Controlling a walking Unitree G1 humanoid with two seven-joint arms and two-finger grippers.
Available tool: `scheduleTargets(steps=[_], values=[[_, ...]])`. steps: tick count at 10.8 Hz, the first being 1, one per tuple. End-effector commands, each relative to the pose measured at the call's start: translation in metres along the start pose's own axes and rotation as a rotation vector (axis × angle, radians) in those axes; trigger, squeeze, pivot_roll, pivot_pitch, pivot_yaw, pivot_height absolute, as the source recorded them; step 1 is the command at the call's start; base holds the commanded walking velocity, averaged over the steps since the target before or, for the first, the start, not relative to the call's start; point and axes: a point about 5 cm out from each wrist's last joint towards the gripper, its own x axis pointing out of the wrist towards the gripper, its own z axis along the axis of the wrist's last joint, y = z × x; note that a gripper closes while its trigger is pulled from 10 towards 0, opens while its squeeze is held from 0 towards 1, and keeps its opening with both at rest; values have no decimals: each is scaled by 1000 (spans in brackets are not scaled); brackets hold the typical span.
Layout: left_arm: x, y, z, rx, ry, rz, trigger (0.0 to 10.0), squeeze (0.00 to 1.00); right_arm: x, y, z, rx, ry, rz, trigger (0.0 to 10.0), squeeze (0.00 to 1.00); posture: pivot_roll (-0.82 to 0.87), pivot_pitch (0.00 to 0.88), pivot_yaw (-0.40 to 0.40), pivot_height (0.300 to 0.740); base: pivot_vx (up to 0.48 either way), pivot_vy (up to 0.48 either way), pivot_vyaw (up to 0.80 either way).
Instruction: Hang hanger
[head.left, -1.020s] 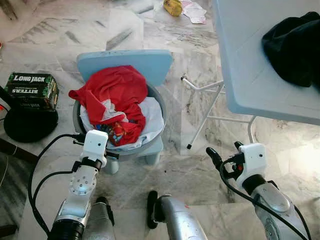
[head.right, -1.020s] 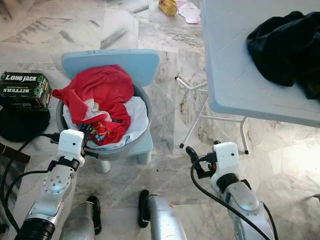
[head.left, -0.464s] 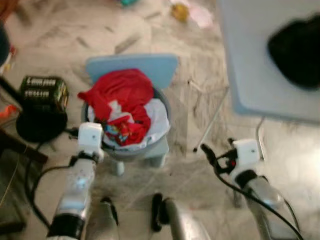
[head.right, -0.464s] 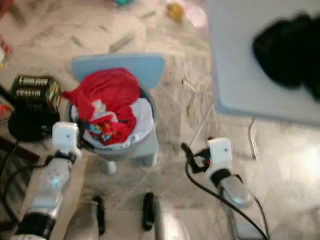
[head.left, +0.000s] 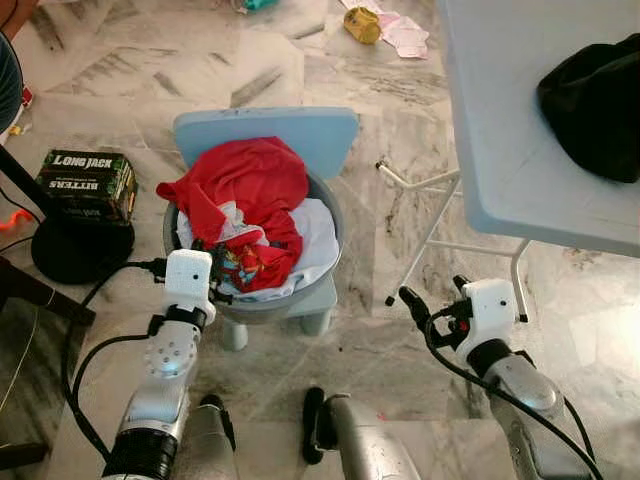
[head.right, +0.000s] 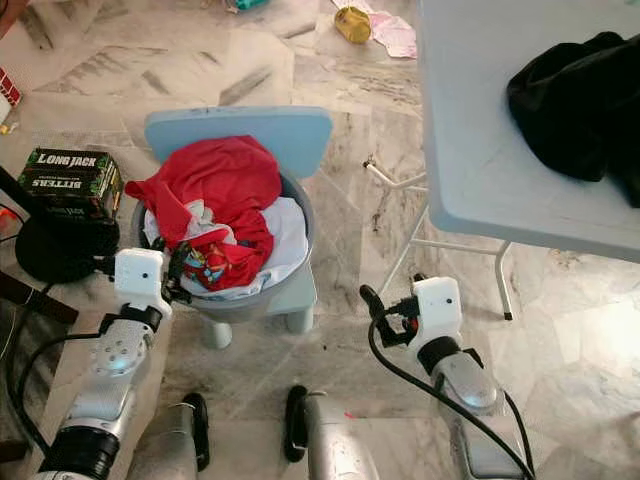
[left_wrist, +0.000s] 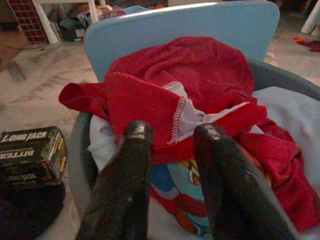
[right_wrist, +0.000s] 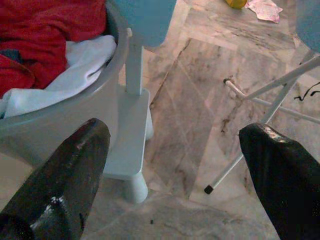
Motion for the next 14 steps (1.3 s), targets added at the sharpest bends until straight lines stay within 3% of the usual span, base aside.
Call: scheduleTargets(steps=[1,3,4,5,6,7,10,12,13,14], values=[[-5,-4,-7,-10,33,-21,10000,1000,-3,-4,-3,-9,7,-12,10000,0,-65,224,-173,740,0,0,0],[-7,-3,-10,-5,66,-56,10000,1000,8,-1,2,8,-32,-28,10000,0,-30,211,-138,740,0,0,0],[-7,1,-13,50,94,-51,10000,757,12,1,2,16,-45,-34,10000,0,-13,207,-121,740,0,0,0],[-6,5,-11,73,88,-57,10000,0,17,4,2,27,-59,-45,10000,0,-5,203,-104,740,0,0,0],[-5,8,-9,61,77,-73,10000,0,20,4,3,34,-70,-60,10000,0,3,198,-85,740,0,0,0],[-3,15,-2,18,59,-88,10000,1000,24,-1,5,46,-91,-101,10000,0,15,190,-60,740,0,0,0],[-1,17,5,3,38,-97,10000,1000,30,-1,3,51,-111,-124,10000,0,35,172,-41,740,0,0,0],[-4,7,-1,5,84,-162,10000,1000,32,-1,3,49,-120,-130,10000,0,34,180,-46,740,0,0,0],[-2,9,-6,46,115,-188,10000,0,30,-2,2,45,-115,-123,10000,0,29,183,-48,740,0,0,0],[1,14,-9,59,135,-199,10000,0,26,-4,0,36,-107,-119,10000,0,19,191,-51,740,0,0,0]])
